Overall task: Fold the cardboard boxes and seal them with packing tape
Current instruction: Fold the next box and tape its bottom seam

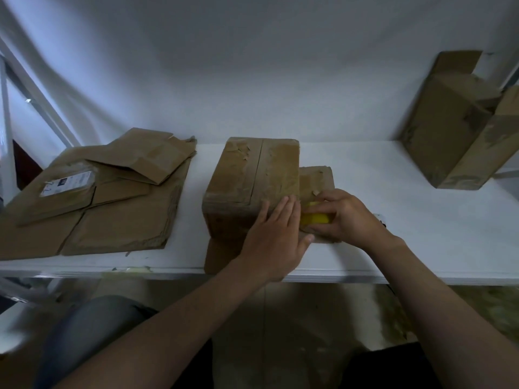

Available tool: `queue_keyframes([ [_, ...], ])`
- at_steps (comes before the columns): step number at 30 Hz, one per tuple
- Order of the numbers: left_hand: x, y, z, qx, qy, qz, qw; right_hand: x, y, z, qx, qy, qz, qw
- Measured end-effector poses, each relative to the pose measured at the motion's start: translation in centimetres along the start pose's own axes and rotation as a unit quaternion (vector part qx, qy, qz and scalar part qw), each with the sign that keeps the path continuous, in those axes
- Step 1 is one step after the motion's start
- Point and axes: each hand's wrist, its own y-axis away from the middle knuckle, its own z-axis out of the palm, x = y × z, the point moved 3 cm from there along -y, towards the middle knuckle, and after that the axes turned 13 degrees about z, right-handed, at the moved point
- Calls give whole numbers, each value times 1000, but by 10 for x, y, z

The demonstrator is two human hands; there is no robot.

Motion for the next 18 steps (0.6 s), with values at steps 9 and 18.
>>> queue_keyframes([
  [9, -72, -5, -23, -127, 99, -59, 985, 5, -1, 0, -41, 6, 49, 998],
  [18, -131, -4, -21, -97, 110, -119, 982, 3, -2, 2, -42, -12, 45, 998],
])
